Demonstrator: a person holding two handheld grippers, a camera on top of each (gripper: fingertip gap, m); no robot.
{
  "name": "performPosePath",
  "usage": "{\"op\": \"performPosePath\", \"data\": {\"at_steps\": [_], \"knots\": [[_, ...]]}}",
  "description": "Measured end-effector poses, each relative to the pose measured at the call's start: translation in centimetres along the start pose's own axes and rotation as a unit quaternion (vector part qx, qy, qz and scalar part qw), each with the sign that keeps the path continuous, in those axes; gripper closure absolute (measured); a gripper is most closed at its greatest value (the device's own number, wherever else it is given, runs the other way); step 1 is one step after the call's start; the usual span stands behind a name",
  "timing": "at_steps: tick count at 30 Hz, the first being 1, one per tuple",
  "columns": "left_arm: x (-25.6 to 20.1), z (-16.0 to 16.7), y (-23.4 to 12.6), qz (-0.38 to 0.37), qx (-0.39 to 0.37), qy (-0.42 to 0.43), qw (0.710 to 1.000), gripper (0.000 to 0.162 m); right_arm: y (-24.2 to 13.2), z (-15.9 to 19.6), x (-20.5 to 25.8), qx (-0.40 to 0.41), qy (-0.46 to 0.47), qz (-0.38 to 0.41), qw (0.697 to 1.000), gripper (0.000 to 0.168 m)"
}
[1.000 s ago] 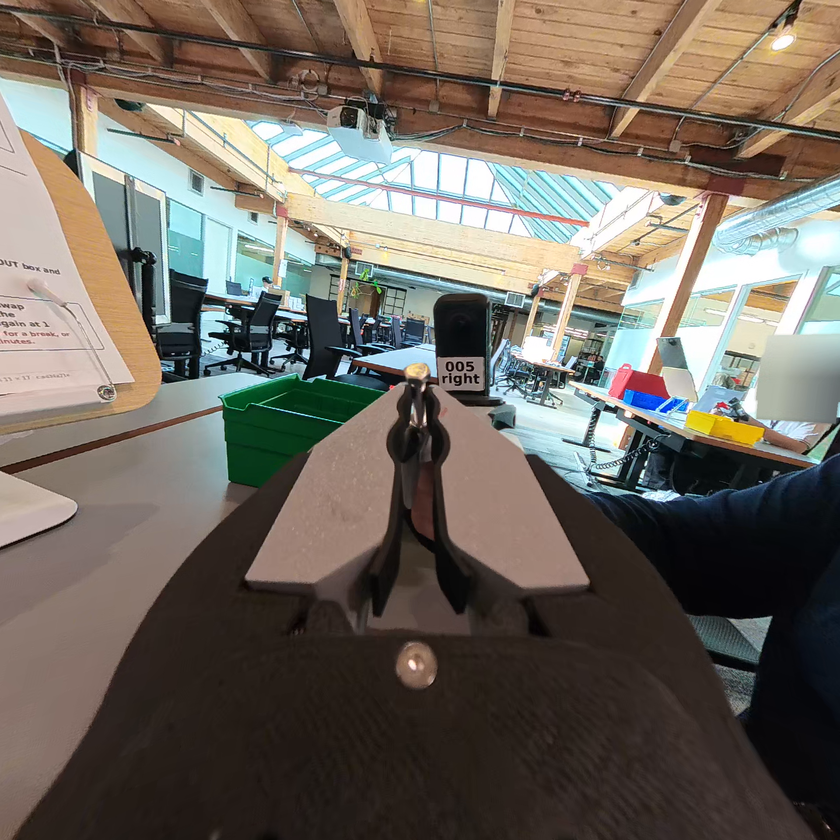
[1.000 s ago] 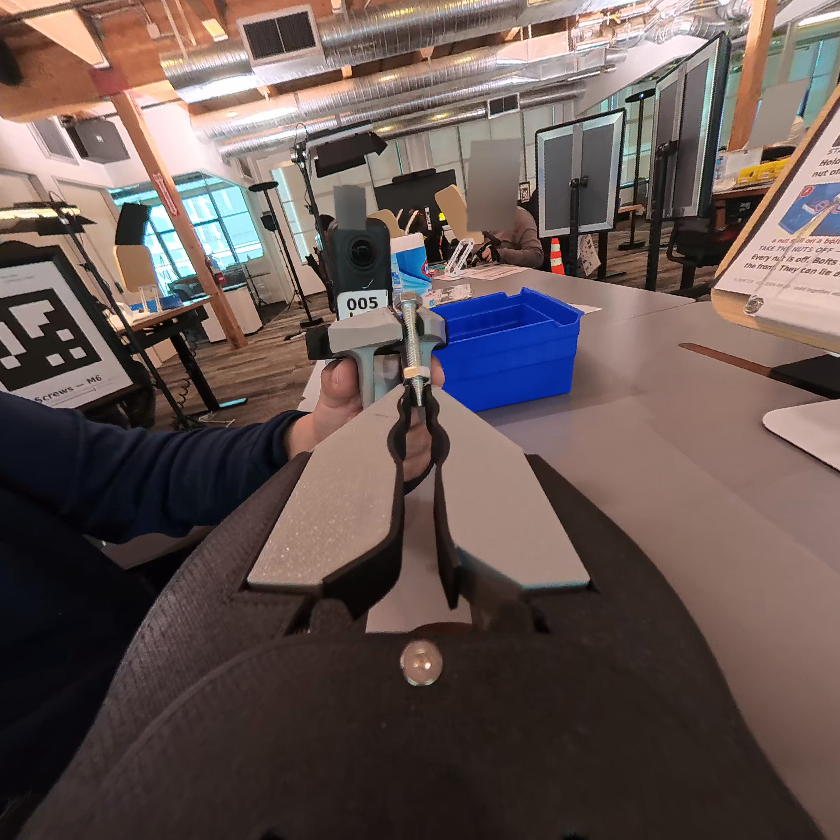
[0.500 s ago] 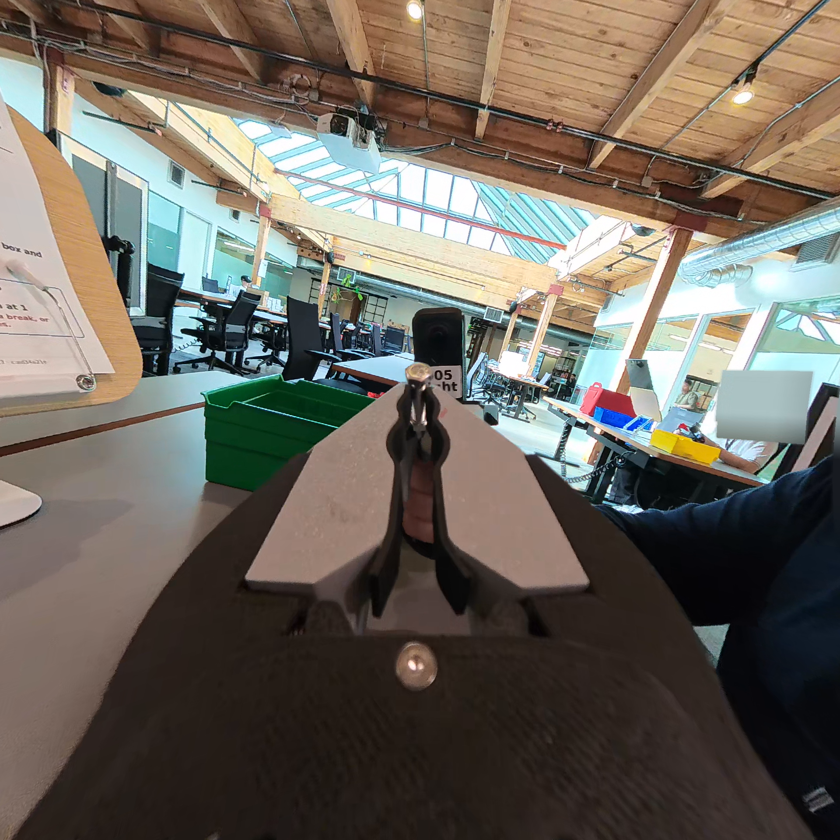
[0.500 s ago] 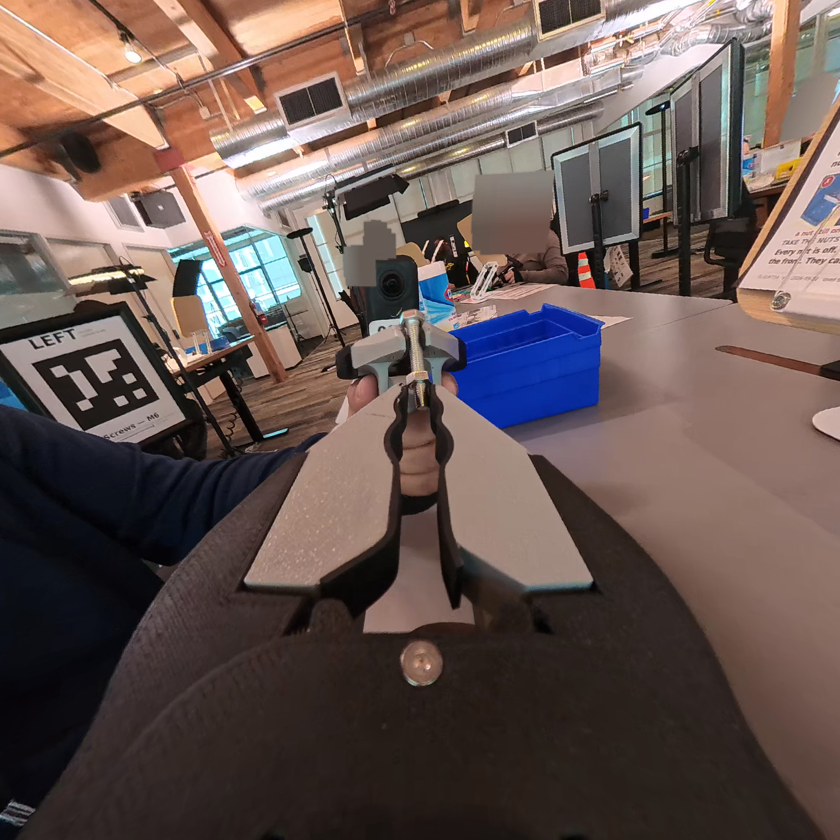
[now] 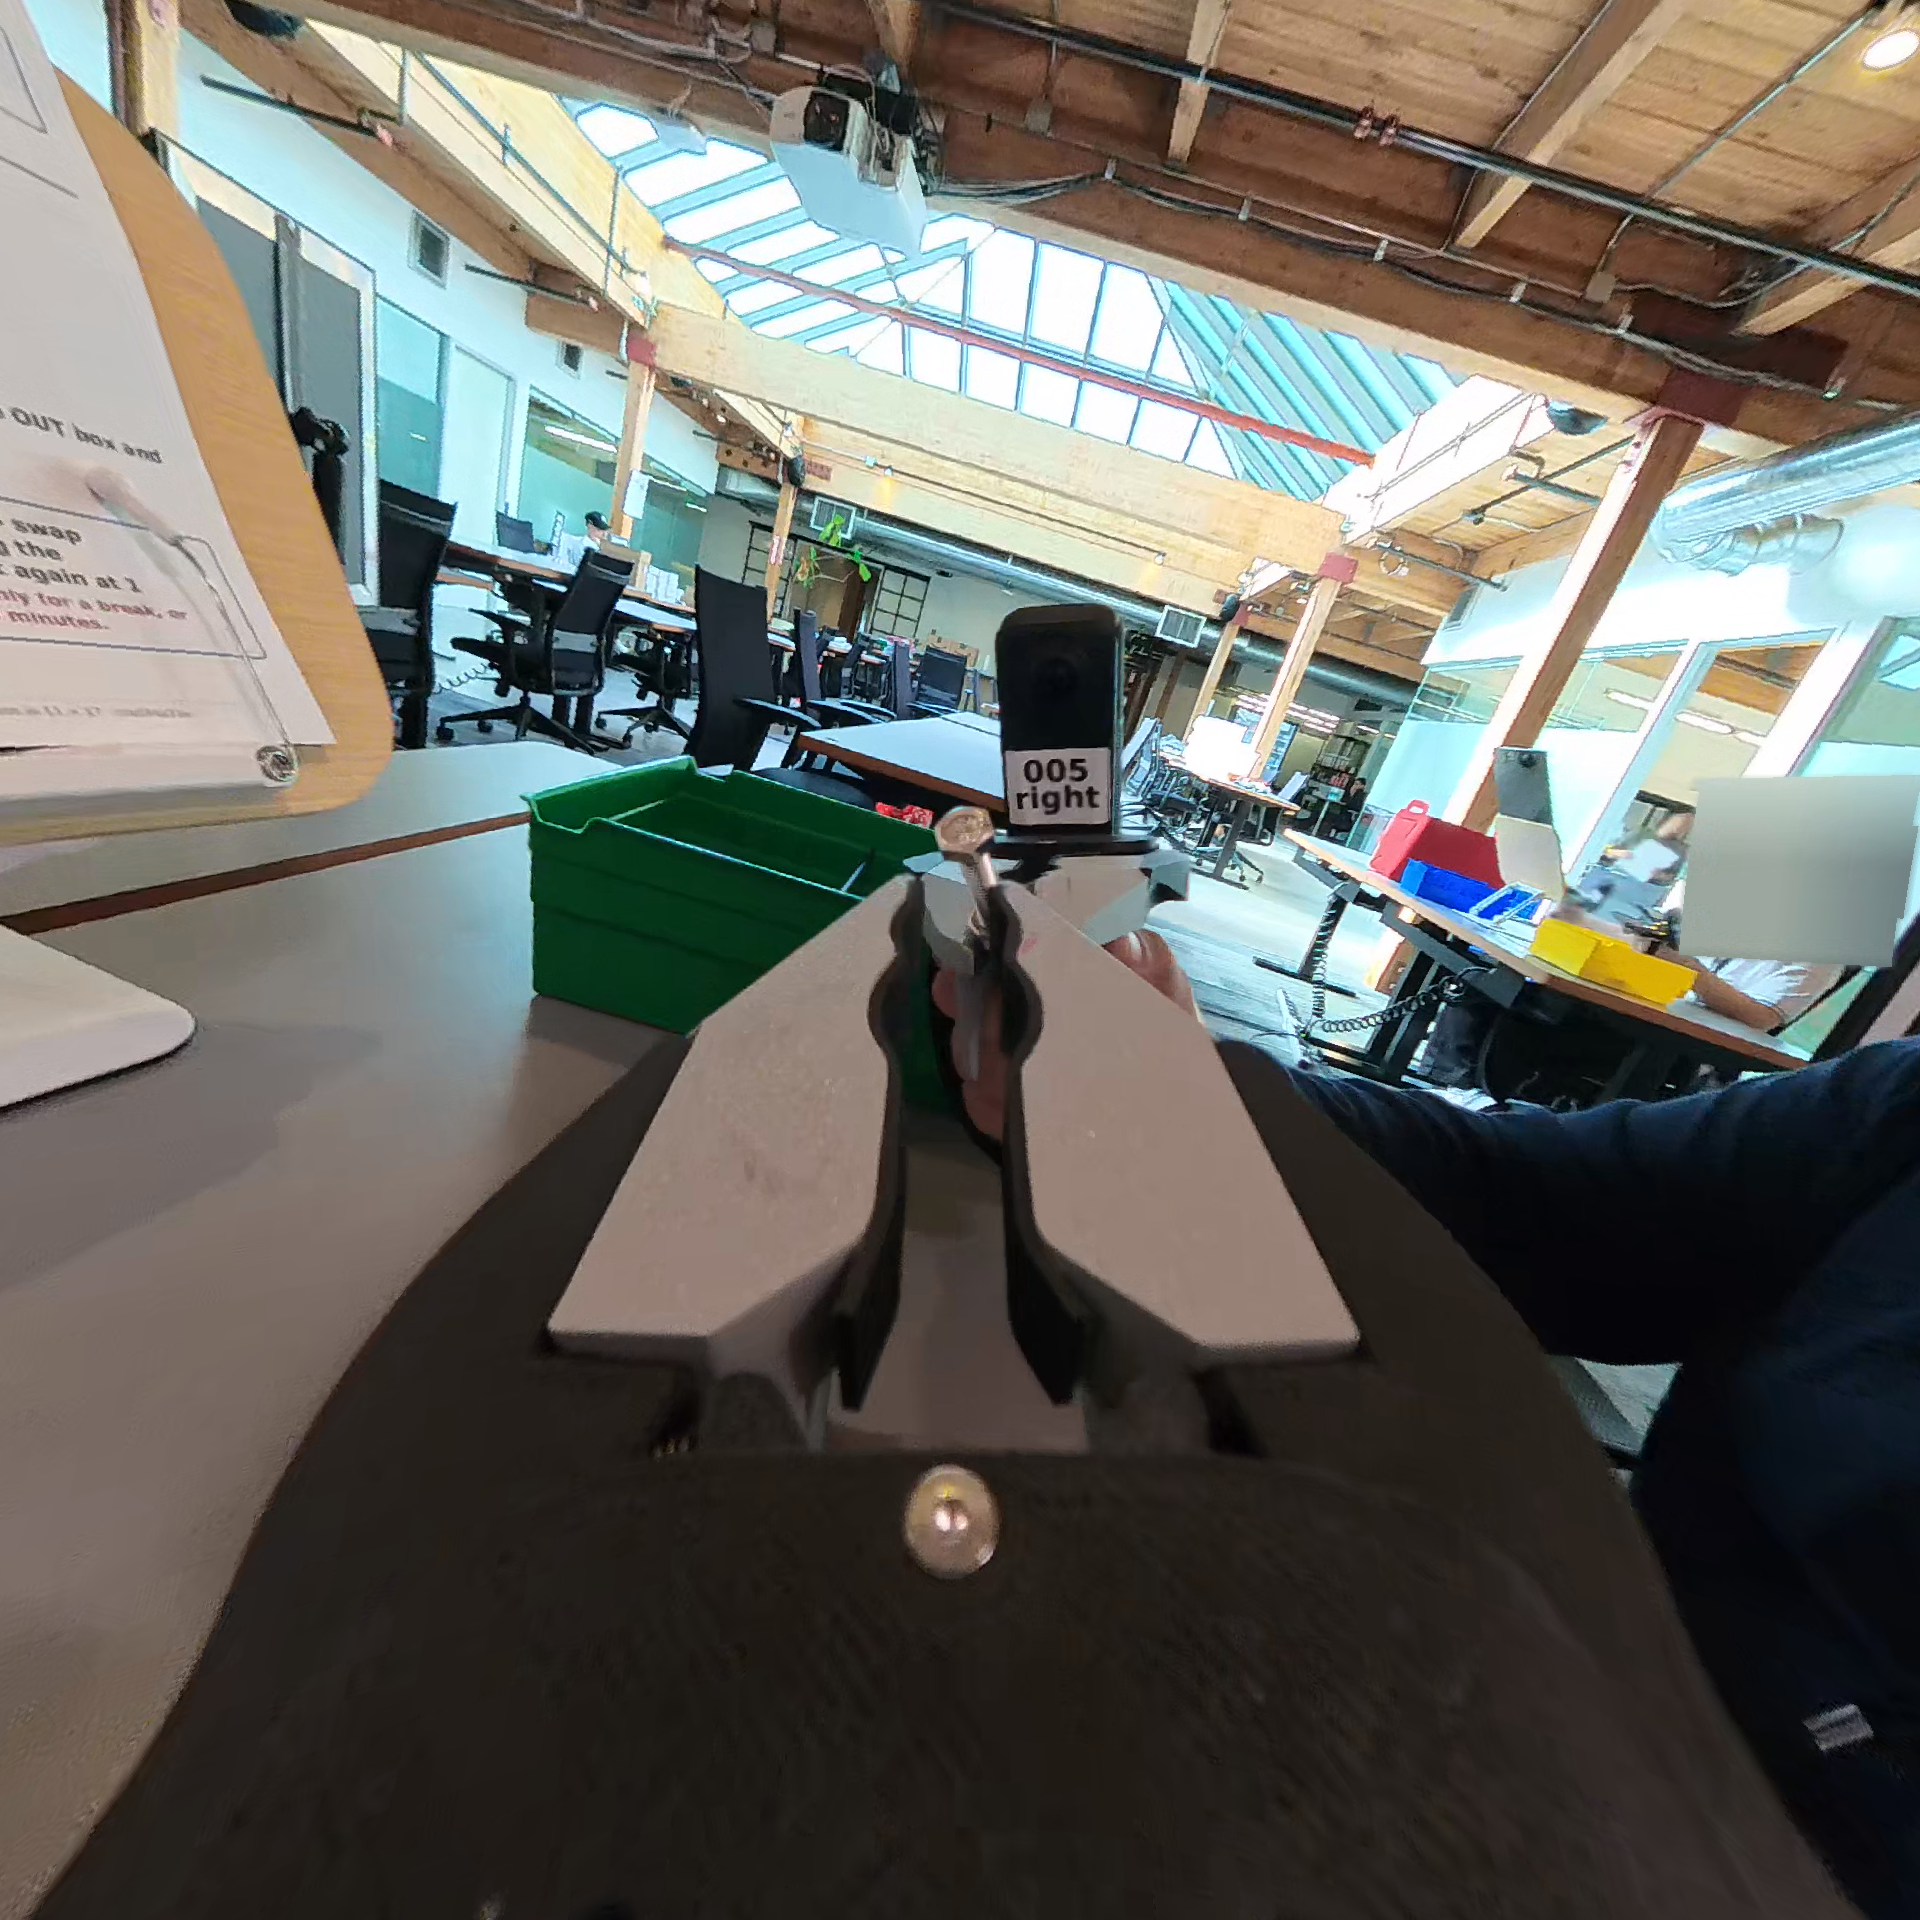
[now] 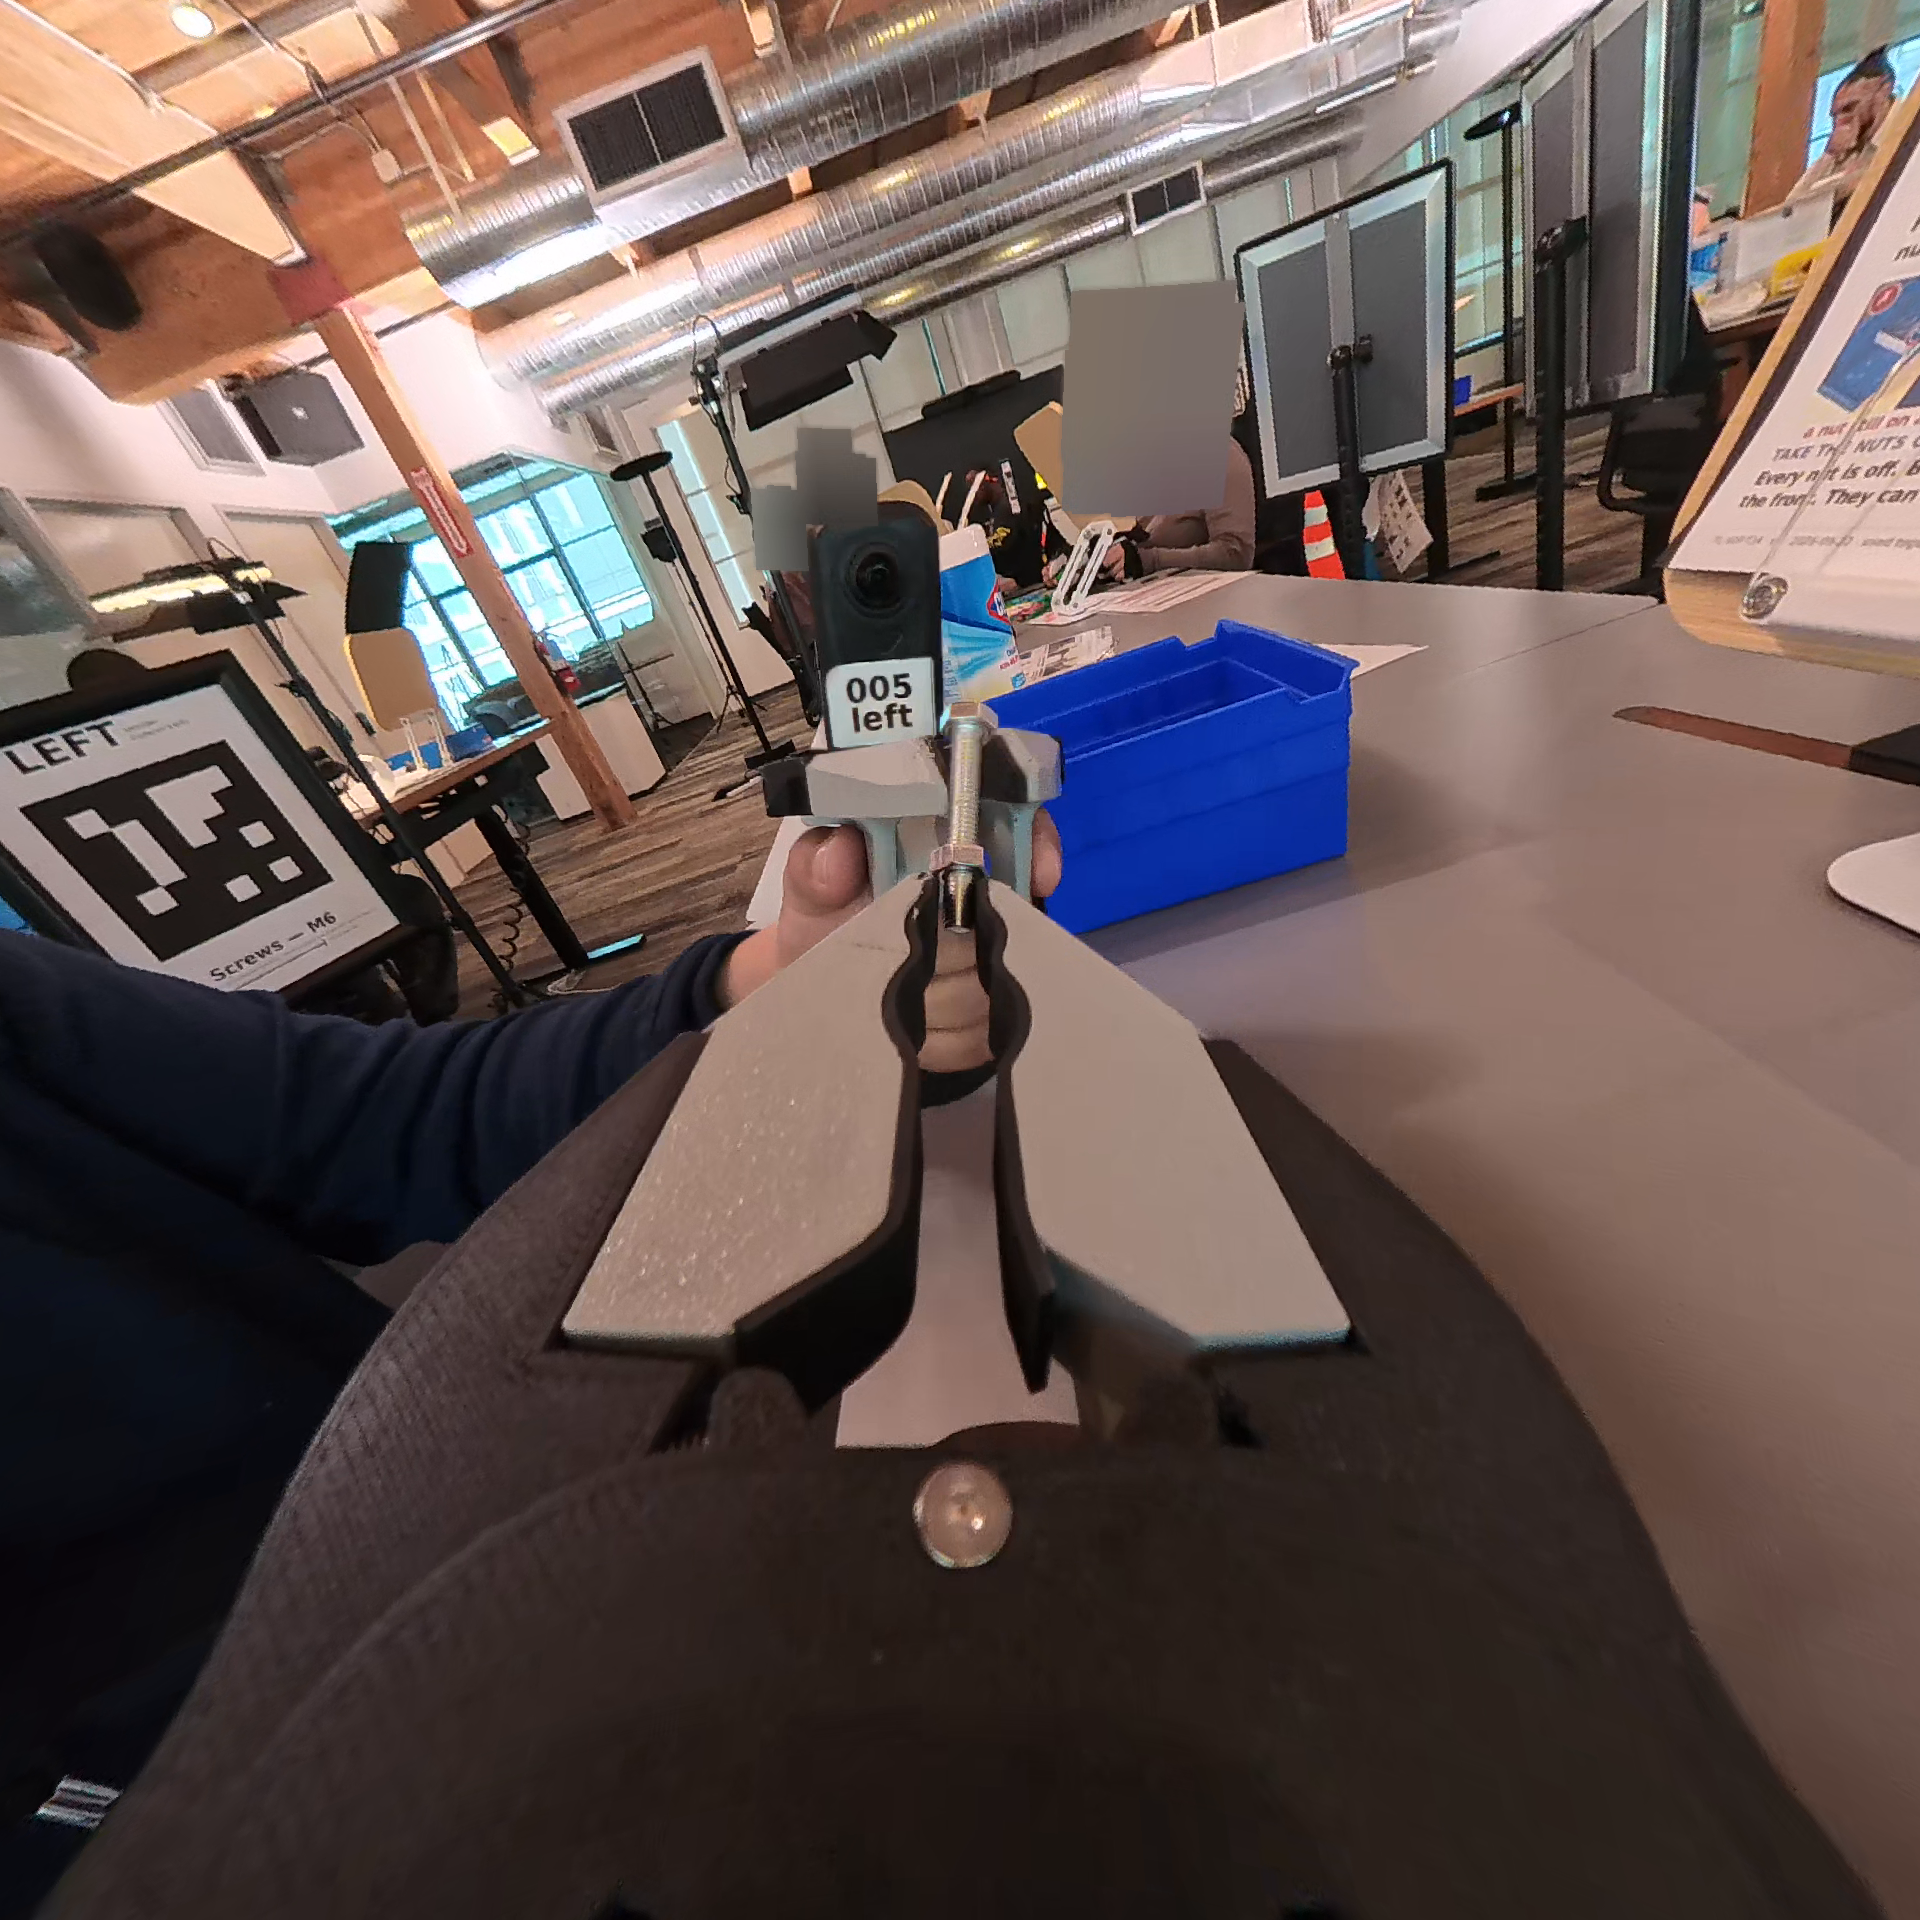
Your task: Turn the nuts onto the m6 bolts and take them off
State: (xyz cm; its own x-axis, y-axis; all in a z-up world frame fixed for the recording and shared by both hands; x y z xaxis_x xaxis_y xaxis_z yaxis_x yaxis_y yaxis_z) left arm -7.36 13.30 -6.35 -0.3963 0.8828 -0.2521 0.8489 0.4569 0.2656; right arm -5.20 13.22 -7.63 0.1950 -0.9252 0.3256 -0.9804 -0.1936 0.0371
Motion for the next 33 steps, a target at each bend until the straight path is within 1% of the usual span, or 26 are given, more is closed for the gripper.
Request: {"op": "performPosePath", "data": {"at_steps": [3, 6, 8, 9, 12, 13, 16, 17, 19, 21, 25, 31, 33], "knots": [[-0.1, 0.3, 0.2, 0.014, 0.005, -0.02, 1.0, 0.147, 0.1, 0.4, -0.3, 0.015, -0.003, 0.01, 1.0, 0.166], [-0.4, 0.3, 0.2, 0.011, 0.017, -0.001, 1.0, 0.136, 0.2, 0.9, -0.4, 0.031, -0.004, 0.013, 0.999, 0.166], [-0.5, 0.7, -0.1, 0.002, 0.051, 0.024, 0.998, 0.129, 0.3, 1.3, -0.3, 0.048, -0.002, 0.009, 0.999, 0.166], [-0.5, 1.1, -0.3, -0.001, 0.075, 0.032, 0.997, 0.129, 0.3, 1.5, -0.3, 0.055, -0.003, 0.007, 0.998, 0.166], [-0.6, 1.9, -1.0, 0.003, 0.109, 0.033, 0.993, 0.132, 0.4, 2.1, 0.0, 0.078, -0.006, 0.001, 0.997, 0.166], [-0.5, 2.0, -1.2, 0.0, 0.112, 0.031, 0.993, 0.134, 0.5, 2.4, 0.2, 0.087, -0.006, -0.004, 0.996, 0.166], [-0.3, 2.2, -1.5, 0.003, 0.112, 0.018, 0.994, 0.134, 0.7, 3.4, 0.5, 0.116, -0.005, -0.016, 0.993, 0.166], [-0.5, 2.4, -1.5, 0.015, 0.116, 0.01, 0.993, 0.136, 0.8, 3.7, 0.5, 0.122, -0.006, -0.016, 0.992, 0.166], [-1.0, 2.8, -1.5, 0.033, 0.128, 0.01, 0.991, 0.145, 0.9, 4.0, 0.7, 0.132, -0.003, -0.02, 0.991, 0.166], [-1.0, 3.3, -1.5, 0.026, 0.145, 0.025, 0.989, 0.149, 0.8, 4.2, 0.7, 0.138, 0.003, -0.024, 0.99, 0.166], [-1.1, 3.5, -1.6, 0.03, 0.15, 0.022, 0.988, 0.152, 0.8, 4.1, 0.7, 0.137, 0.019, -0.032, 0.99, 0.166], [-1.0, 3.7, -1.7, 0.03, 0.156, 0.013, 0.987, 0.15, 0.4, 3.5, 0.6, 0.125, 0.038, -0.037, 0.991, 0.166], [-0.9, 3.7, -1.7, 0.029, 0.157, 0.017, 0.987, 0.154, 0.3, 3.3, 0.6, 0.12, 0.039, -0.038, 0.991, 0.166]]}}
Point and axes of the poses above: each gripper's, where its closed fingertips meet, y out along the fingers, z out of its underside, x = y × z across the jaws, the point moved 1 cm from there along -y, back along the fingers, and after that the axes turned 8 degrees about z, right-handed, at the moved point
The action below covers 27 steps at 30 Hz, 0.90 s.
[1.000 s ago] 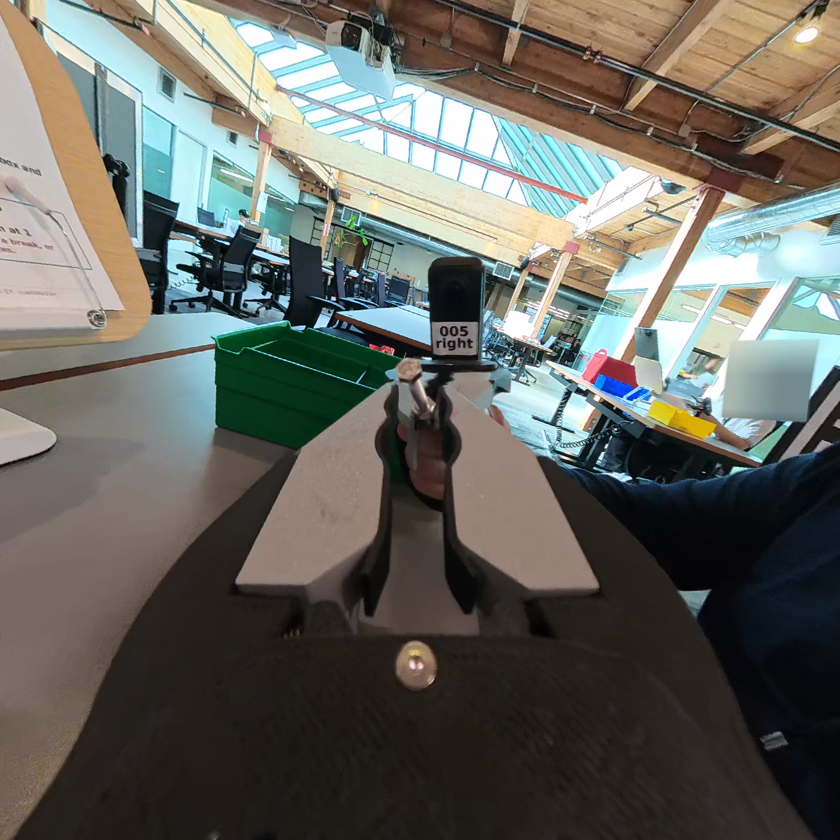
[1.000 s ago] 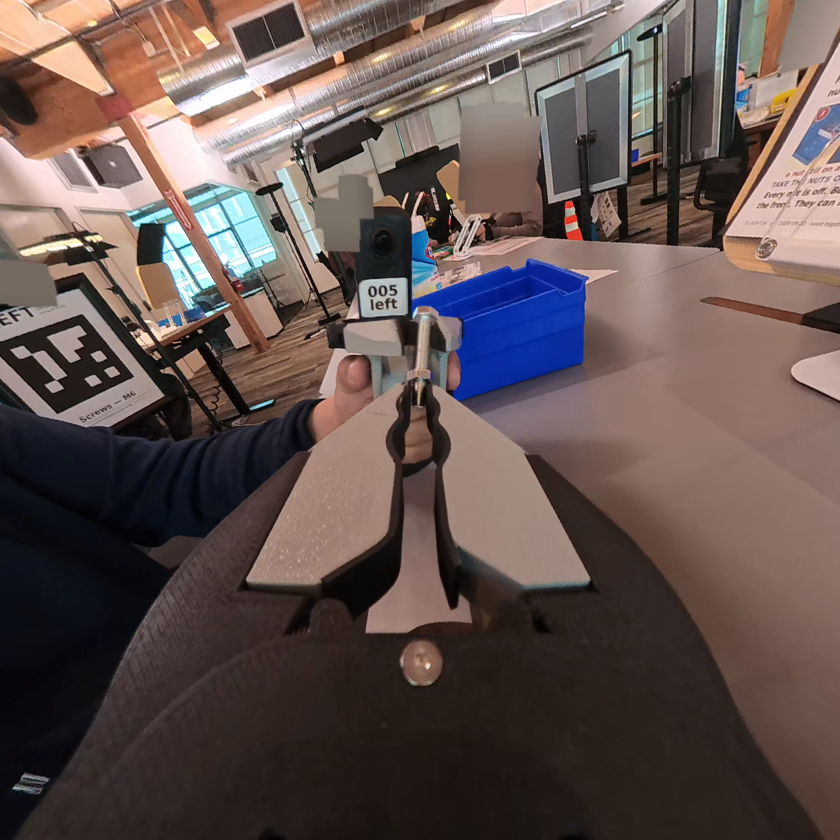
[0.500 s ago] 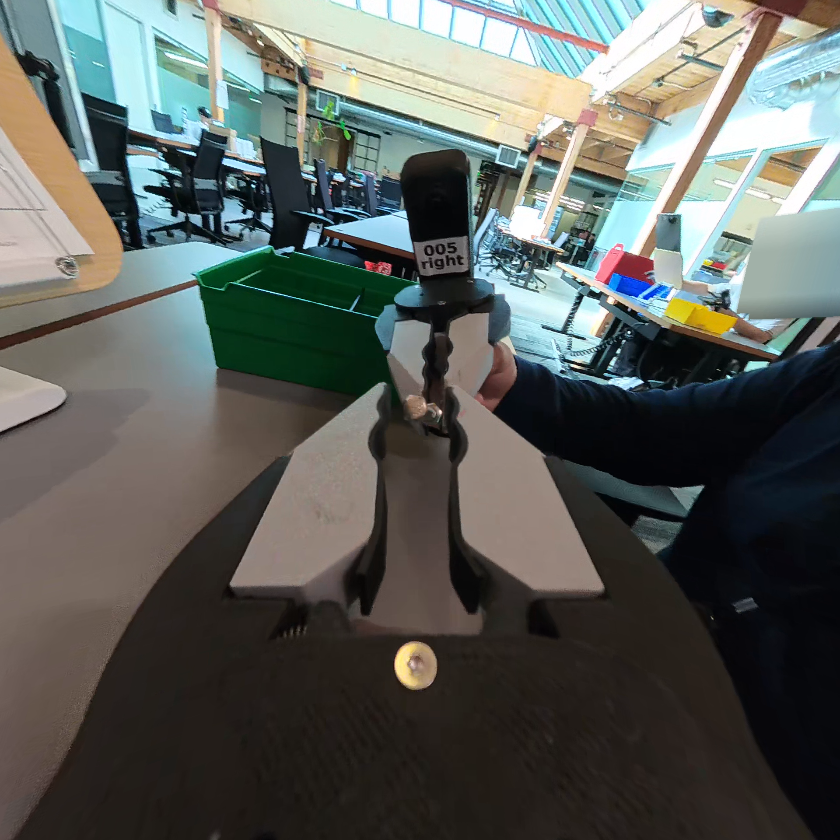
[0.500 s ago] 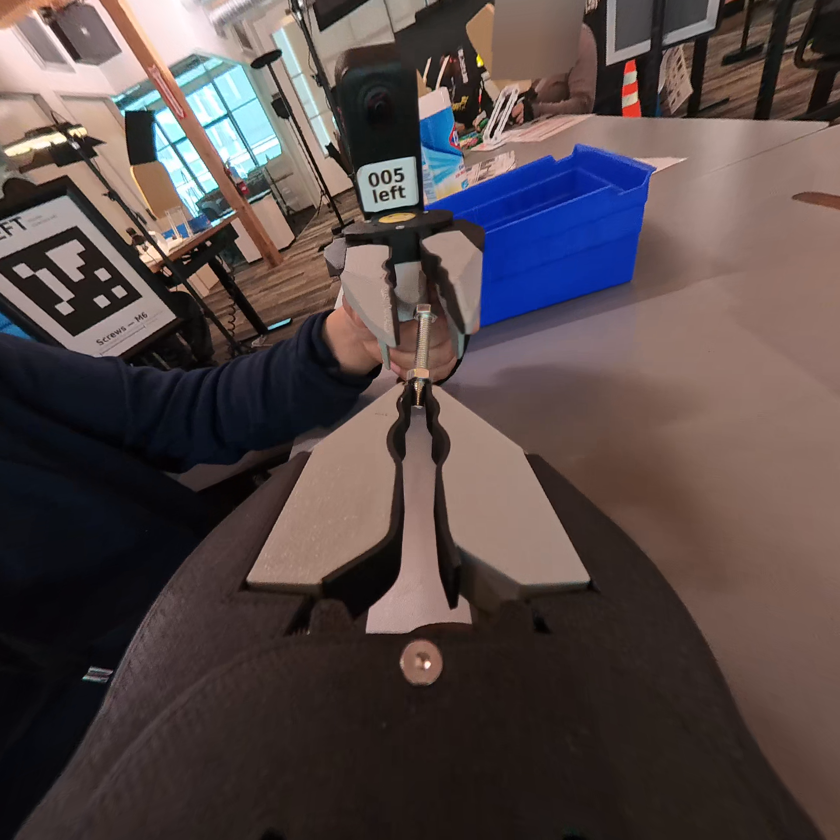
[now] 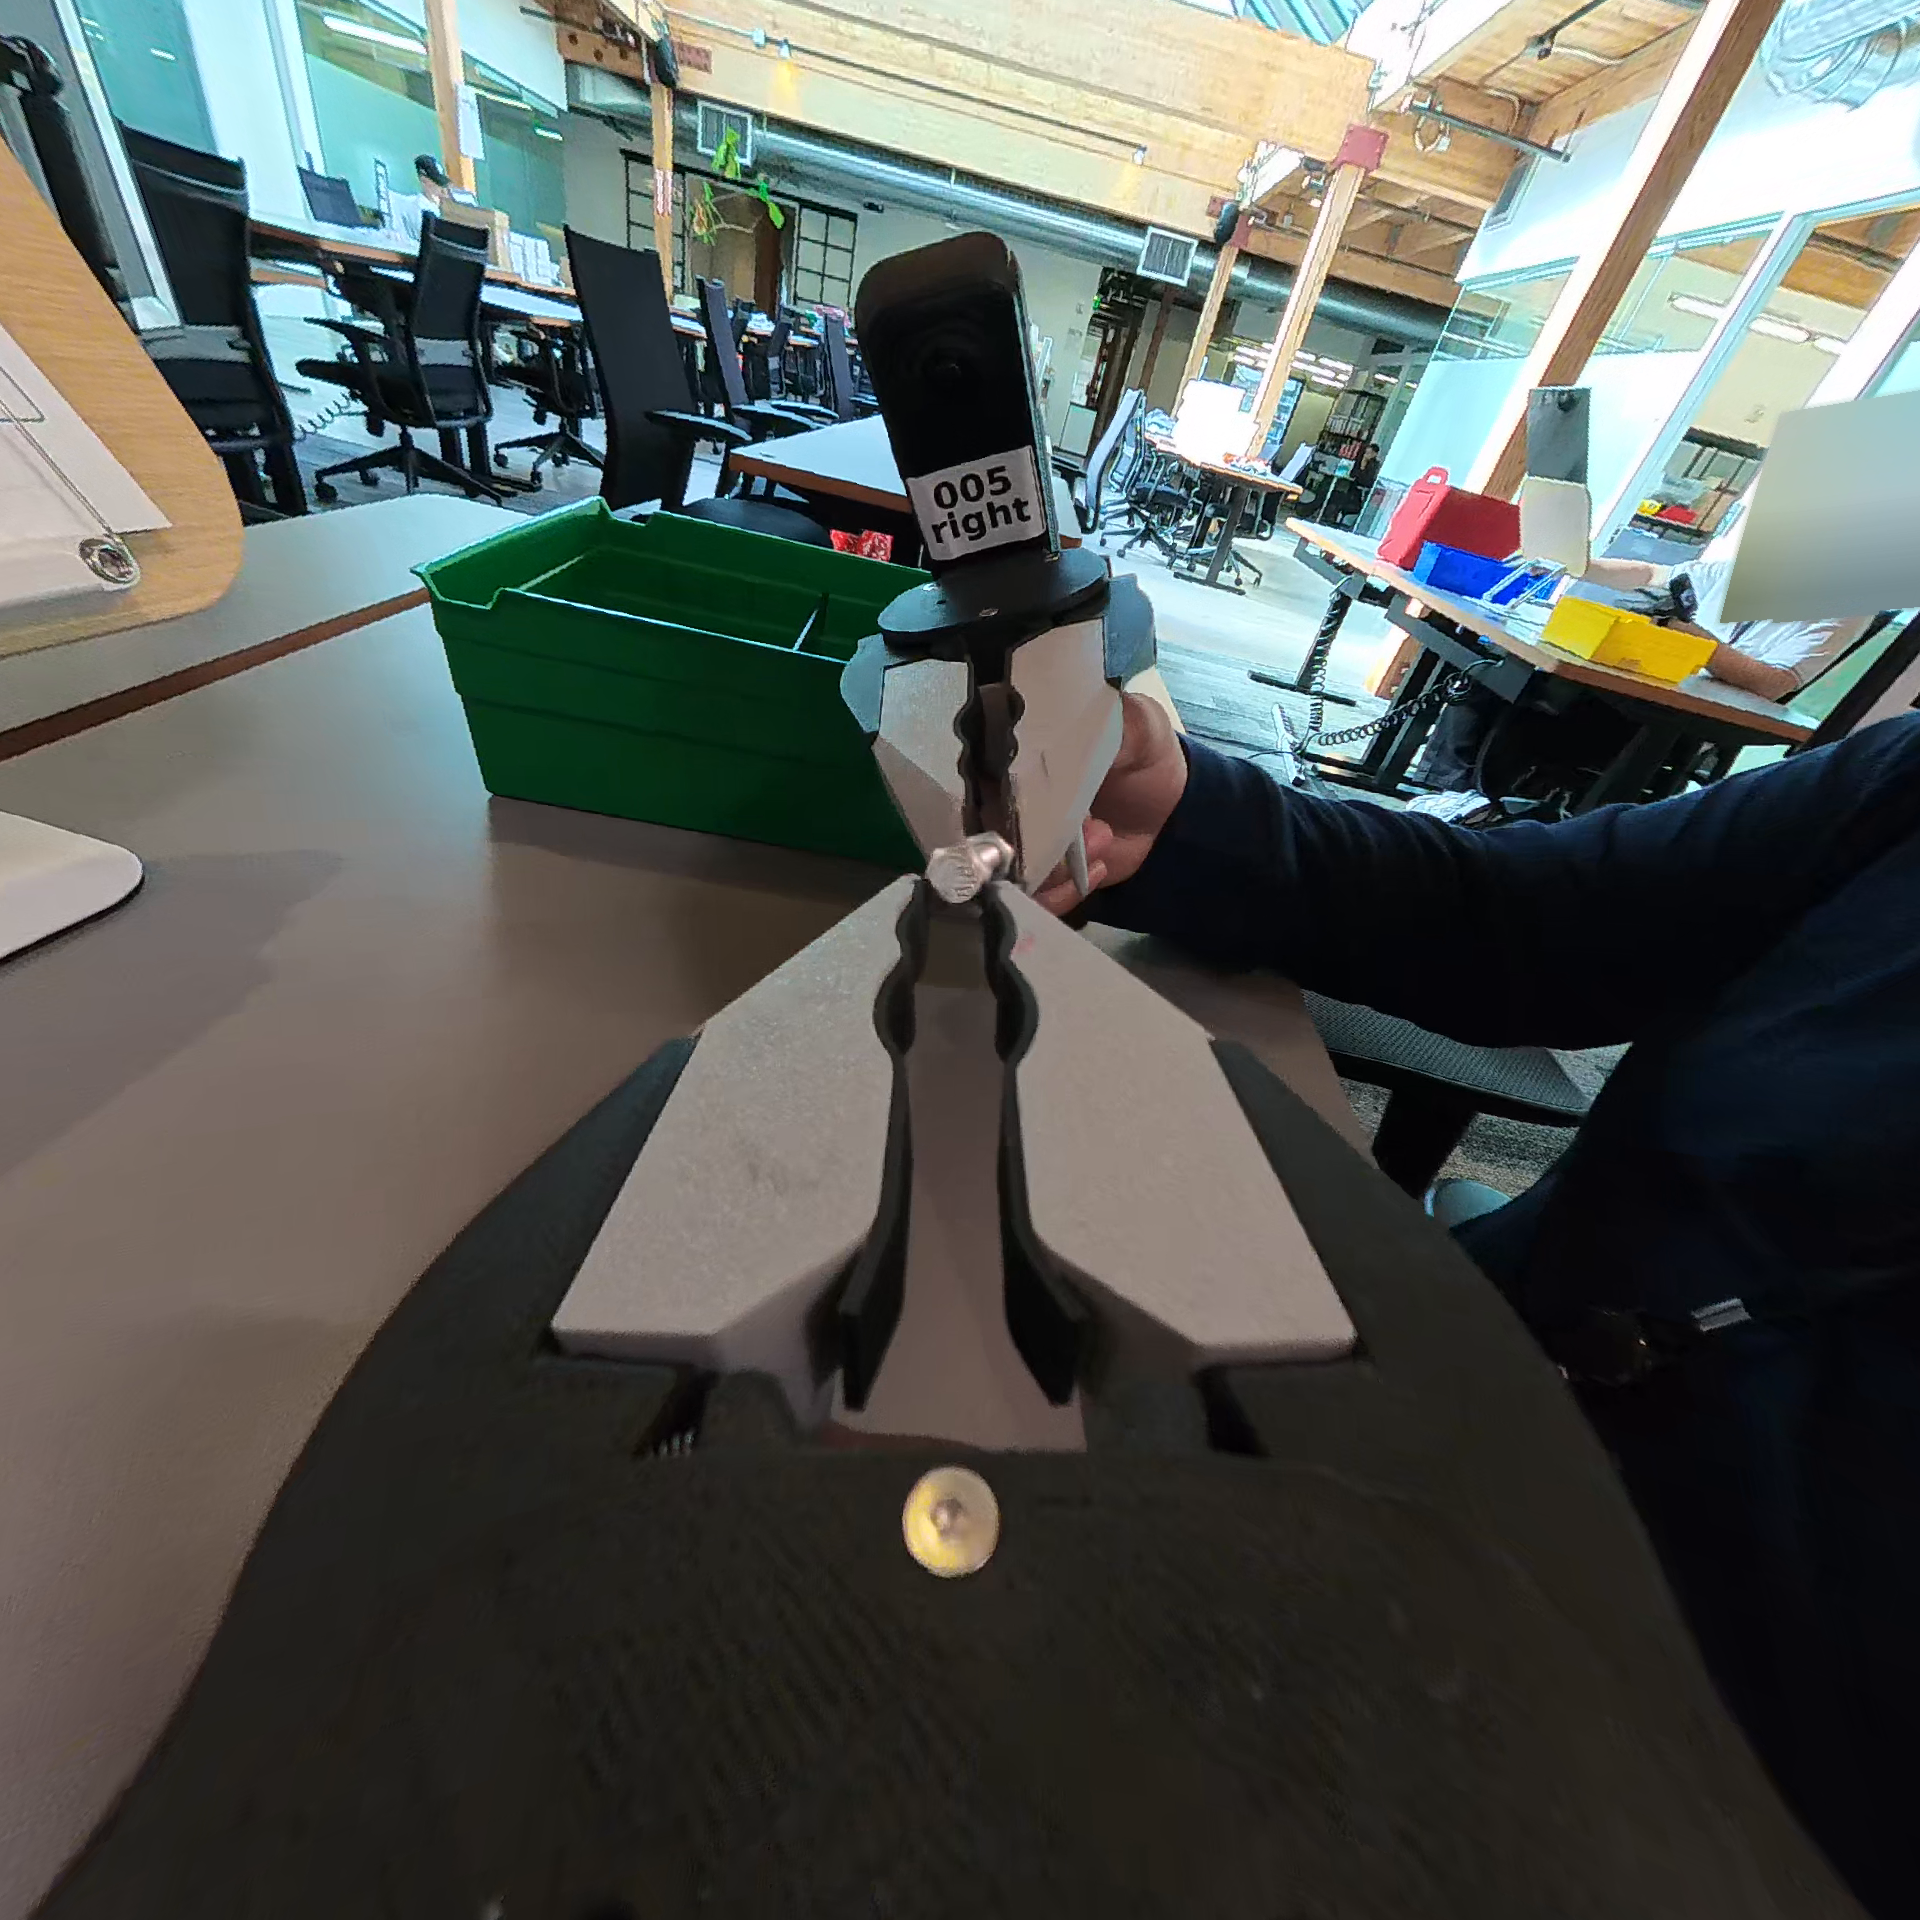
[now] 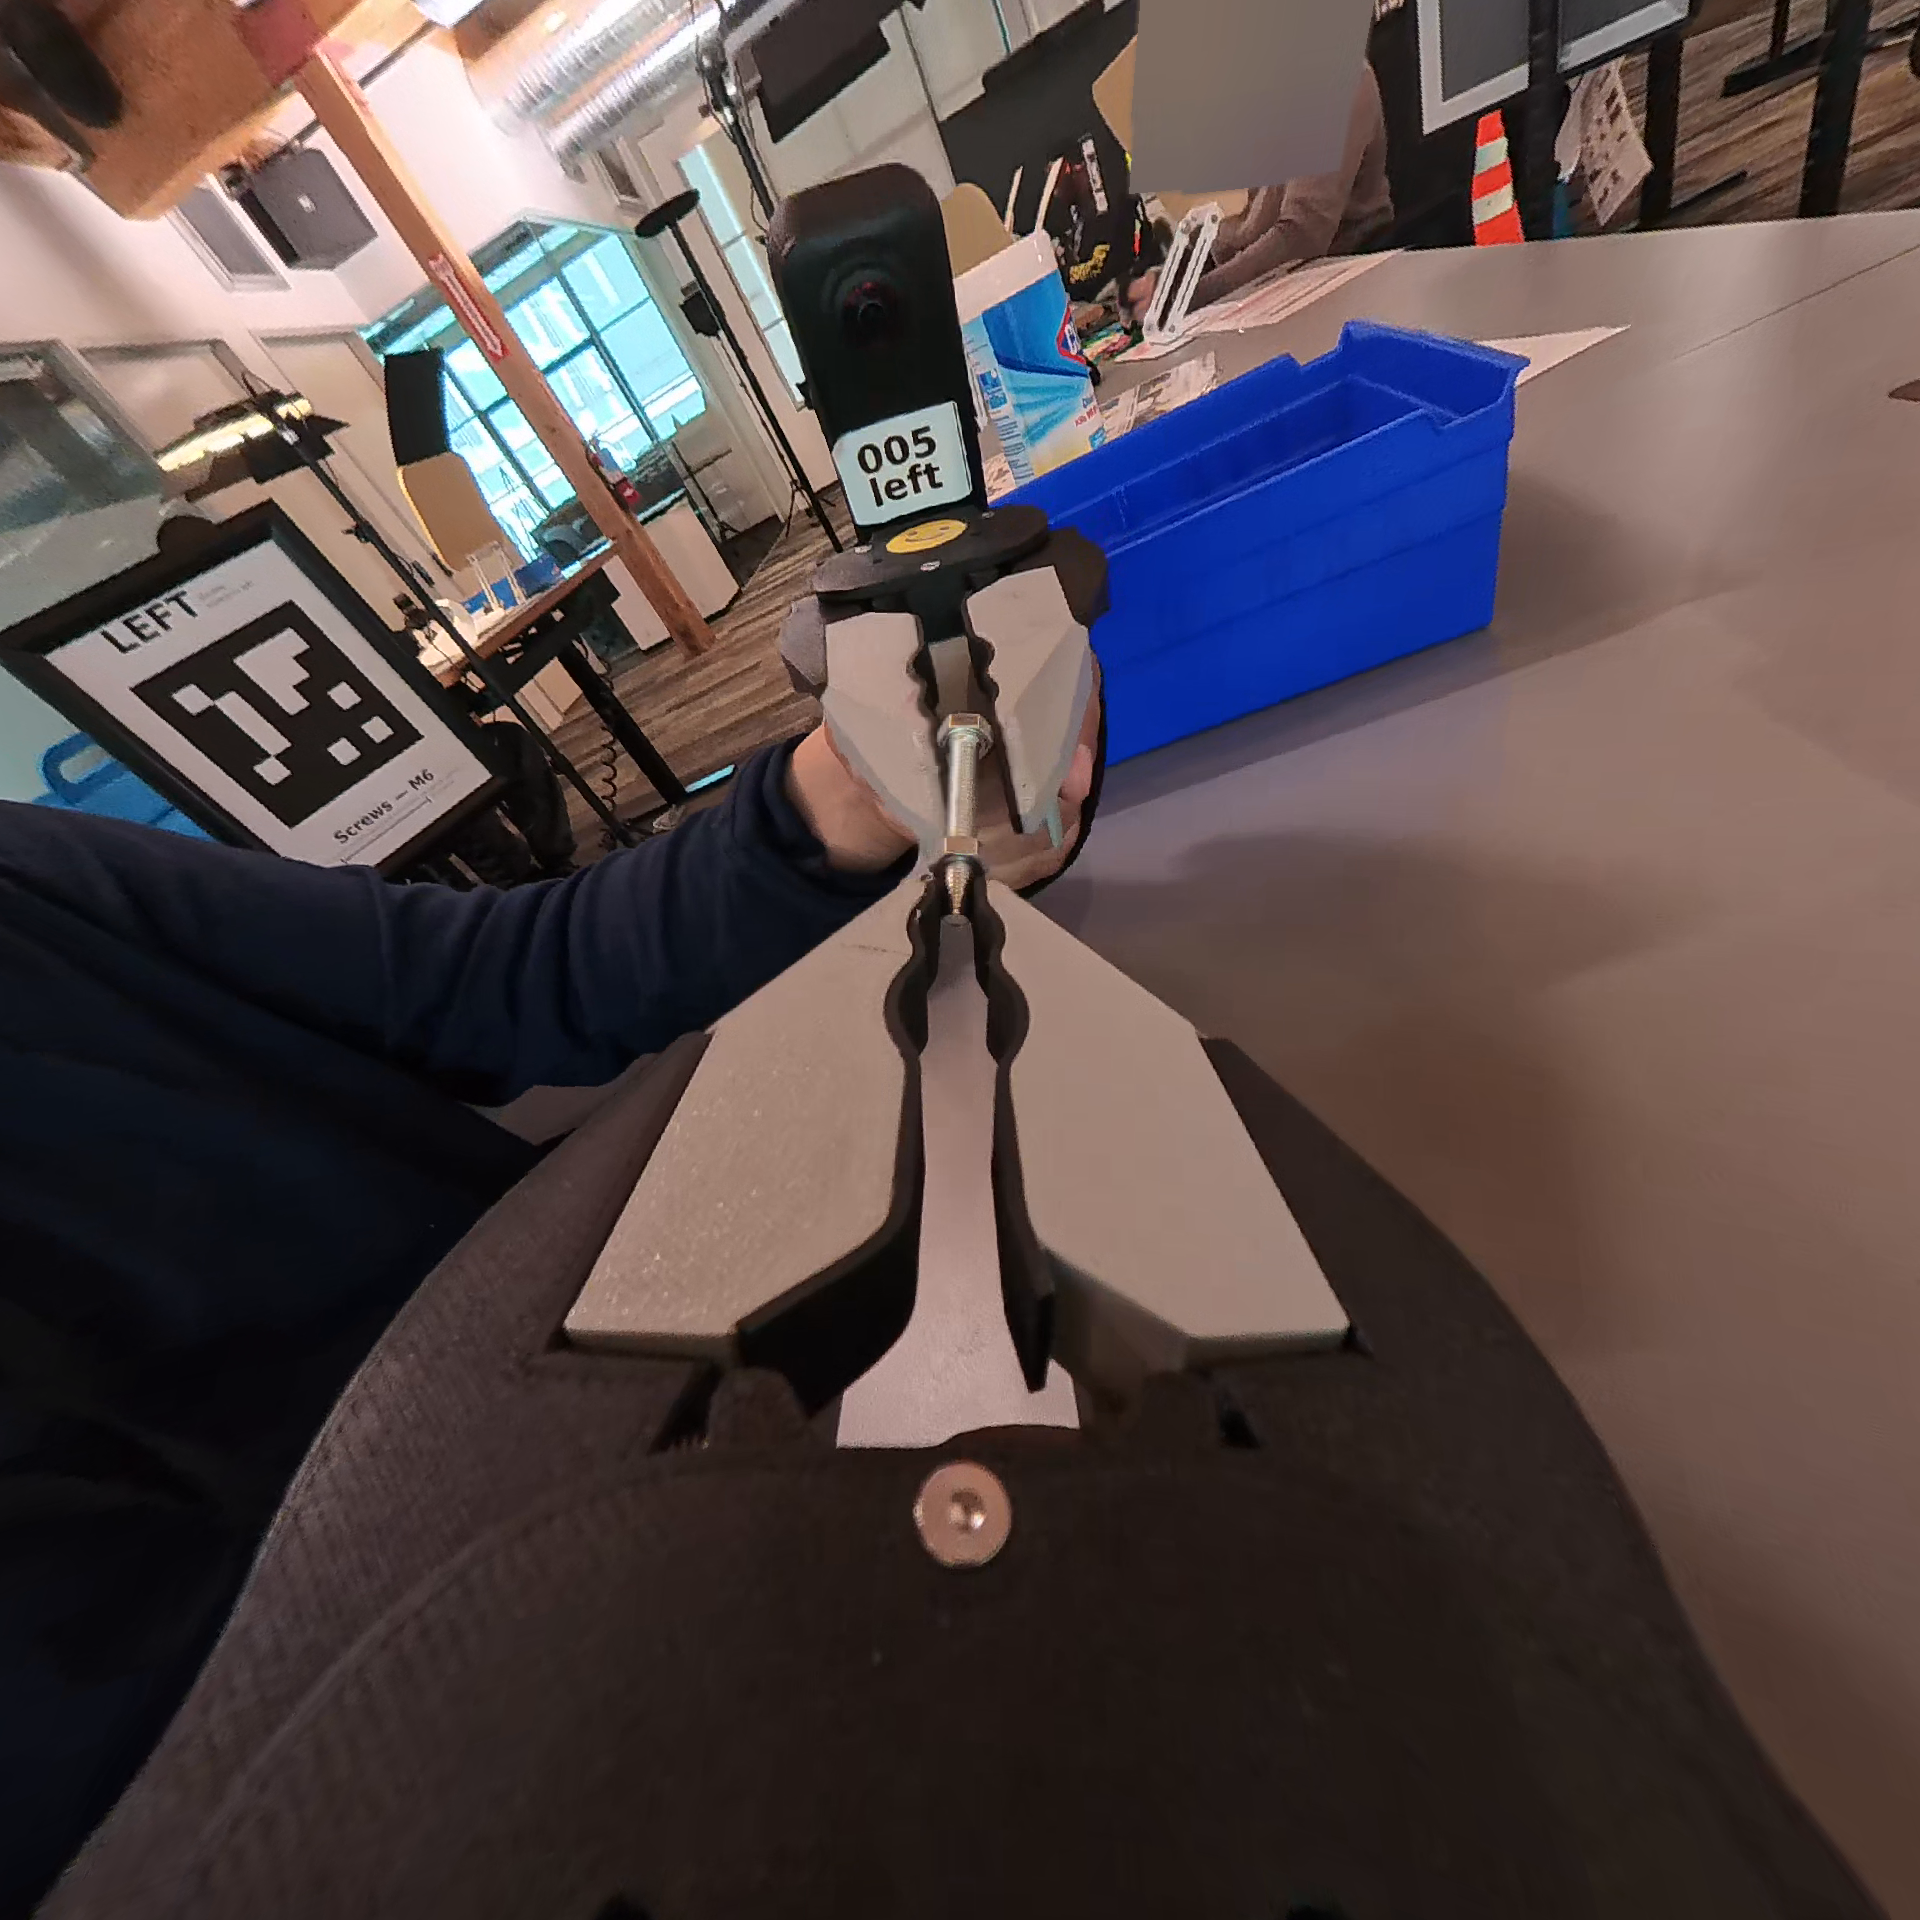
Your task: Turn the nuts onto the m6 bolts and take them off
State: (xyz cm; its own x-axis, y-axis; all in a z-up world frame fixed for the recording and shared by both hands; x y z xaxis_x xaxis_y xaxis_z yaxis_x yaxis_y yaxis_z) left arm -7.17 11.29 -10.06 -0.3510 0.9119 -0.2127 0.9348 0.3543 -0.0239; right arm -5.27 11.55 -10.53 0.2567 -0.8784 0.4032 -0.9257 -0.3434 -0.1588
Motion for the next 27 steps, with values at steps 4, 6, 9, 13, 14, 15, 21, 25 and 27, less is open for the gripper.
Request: {"op": "performPosePath", "data": {"at_steps": [4, 6, 9, 13, 14, 15, 21, 25, 27], "knots": [[-0.11, 0.01, 0.03, 0.002, 0.0, 0.003, 1.0, 0.154, 0.12, 0.27, 0.01, 0.008, -0.003, 0.002, 1.0, 0.166], [-0.15, 0.05, 0.03, 0.004, 0.001, -0.001, 1.0, 0.151, 0.12, 0.27, -0.03, 0.008, -0.001, 0.002, 1.0, 0.166], [-0.27, 0.11, 0.08, 0.006, 0.003, 0.002, 1.0, 0.149, 0.1, 0.26, 0.0, 0.008, -0.001, 0.001, 1.0, 0.166], [-0.3, 0.16, 0.06, 0.005, 0.007, 0.003, 1.0, 0.144, 0.15, 0.33, 0.0, 0.011, -0.002, 0.001, 1.0, 0.166], [-0.26, 0.11, 0.03, 0.003, 0.006, 0.004, 1.0, 0.144, 0.18, 0.4, -0.02, 0.012, -0.003, 0.002, 1.0, 0.166], [-0.27, 0.03, -0.03, 0.003, 0.004, 0.005, 1.0, 0.145, 0.22, 0.48, -0.03, 0.015, -0.004, 0.003, 1.0, 0.166], [-0.31, 0.02, -0.2, 0.006, 0.006, 0.009, 1.0, 0.152, 0.3, 0.66, 0.03, 0.021, -0.006, 0.003, 1.0, 0.166], [-0.16, 0.19, -0.24, 0.005, 0.013, 0.005, 1.0, 0.153, 0.2, 0.53, -0.13, 0.017, 0.003, 0.002, 1.0, 0.166], [-0.02, 0.1, -0.23, -0.003, 0.014, 0.013, 1.0, 0.153, 0.08, 0.29, -0.23, 0.009, 0.01, 0.001, 1.0, 0.166]]}}
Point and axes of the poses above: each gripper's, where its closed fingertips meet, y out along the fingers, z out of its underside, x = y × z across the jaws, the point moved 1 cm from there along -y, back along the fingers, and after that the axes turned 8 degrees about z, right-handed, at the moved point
